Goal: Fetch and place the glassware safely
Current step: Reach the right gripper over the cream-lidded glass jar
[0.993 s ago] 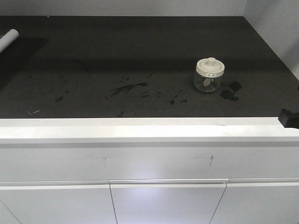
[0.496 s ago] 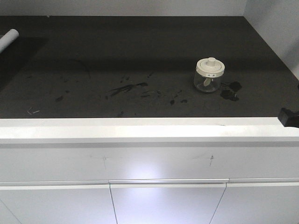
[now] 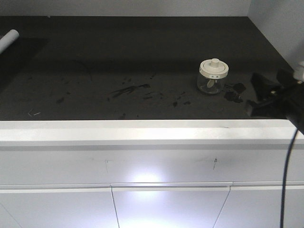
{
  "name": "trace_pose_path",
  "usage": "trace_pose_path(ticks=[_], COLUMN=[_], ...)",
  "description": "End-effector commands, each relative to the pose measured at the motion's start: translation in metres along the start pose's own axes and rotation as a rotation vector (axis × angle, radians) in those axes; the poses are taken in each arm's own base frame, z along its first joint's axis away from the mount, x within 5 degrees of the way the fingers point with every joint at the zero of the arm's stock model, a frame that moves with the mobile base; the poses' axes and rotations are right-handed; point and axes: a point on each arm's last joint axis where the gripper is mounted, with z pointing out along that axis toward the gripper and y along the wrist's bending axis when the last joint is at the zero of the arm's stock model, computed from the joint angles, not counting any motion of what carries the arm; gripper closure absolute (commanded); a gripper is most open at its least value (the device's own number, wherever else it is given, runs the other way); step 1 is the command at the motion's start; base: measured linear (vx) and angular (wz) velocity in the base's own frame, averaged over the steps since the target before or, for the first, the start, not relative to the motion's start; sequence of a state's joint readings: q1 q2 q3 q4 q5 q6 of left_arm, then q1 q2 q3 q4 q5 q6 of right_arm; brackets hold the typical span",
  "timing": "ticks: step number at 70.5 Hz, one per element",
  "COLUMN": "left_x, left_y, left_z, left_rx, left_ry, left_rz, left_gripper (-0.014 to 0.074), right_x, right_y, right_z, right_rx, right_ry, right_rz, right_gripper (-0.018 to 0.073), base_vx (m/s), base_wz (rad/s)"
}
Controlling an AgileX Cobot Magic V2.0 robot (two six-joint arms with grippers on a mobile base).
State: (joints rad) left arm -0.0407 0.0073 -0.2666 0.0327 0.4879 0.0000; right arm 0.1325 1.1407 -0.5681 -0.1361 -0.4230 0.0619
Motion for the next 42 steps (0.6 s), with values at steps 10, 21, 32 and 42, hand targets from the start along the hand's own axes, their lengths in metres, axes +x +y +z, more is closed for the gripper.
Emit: trace_pose_path(ticks=[10, 21, 32, 42], left_x=[-0.012, -0.012, -0.012, -0.012], left_y=[0.0, 0.0, 0.0, 0.0], left_z=[-0.002, -0.002, -0.002, -0.002], left_rx=[0.009, 0.009, 0.009, 0.009], left_ry=[-0.077, -0.077, -0.077, -0.077], left_rz=[-0.007, -0.007, -0.007, -0.007], left_gripper=[0.0603, 0.0603, 0.0603, 0.0603], right_x=[-0.026, -0.025, -0.014, 0.002], right_y=[-0.002, -0.004, -0.005, -0.006], right_z=[0.053, 0.1, 0.144, 0.179], right_rx=[-0.011, -0.016, -0.022, -0.023], right_ry=[-0.12, -0.139, -0.167, -0.144], right_rz=[-0.008, -0.006, -0.003, -0.002], right_gripper=[-0.0011, -0.001, -0.001, -0.001], base_vx=[0.0, 0.0, 0.0, 0.0], base_wz=[0.0, 0.0, 0.0, 0.0])
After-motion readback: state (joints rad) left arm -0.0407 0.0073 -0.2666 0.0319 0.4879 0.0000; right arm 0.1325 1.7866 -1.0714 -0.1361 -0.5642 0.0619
